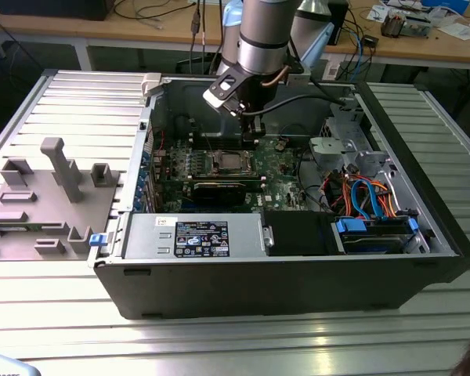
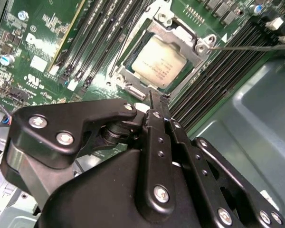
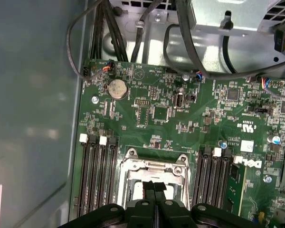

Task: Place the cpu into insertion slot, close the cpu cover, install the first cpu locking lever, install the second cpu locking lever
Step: 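Close the cpu cover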

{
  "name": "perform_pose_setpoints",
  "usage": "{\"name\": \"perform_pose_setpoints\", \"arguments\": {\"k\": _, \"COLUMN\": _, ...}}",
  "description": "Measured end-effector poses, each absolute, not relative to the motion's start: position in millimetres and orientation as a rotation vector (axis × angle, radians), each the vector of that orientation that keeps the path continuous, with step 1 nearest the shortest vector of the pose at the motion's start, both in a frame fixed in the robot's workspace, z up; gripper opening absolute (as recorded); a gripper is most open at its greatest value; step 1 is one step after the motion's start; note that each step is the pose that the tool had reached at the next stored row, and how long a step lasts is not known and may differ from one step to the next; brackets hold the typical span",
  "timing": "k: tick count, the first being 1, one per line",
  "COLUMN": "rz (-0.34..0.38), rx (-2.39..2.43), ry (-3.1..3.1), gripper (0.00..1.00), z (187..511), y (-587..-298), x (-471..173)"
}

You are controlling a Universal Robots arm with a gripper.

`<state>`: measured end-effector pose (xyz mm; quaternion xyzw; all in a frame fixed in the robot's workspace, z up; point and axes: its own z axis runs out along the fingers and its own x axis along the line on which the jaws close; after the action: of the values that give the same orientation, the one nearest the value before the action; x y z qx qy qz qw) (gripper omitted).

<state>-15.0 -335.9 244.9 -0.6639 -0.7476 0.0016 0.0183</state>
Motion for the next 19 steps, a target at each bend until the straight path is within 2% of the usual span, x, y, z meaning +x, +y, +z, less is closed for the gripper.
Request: {"name": "perform_pose_setpoints", "arguments": {"k": 19, "rz": 0.005, "rx": -2.061, "ry": -2.322, "gripper": 0.11, "z": 242.3, "y": -335.9, "x": -37.5}}
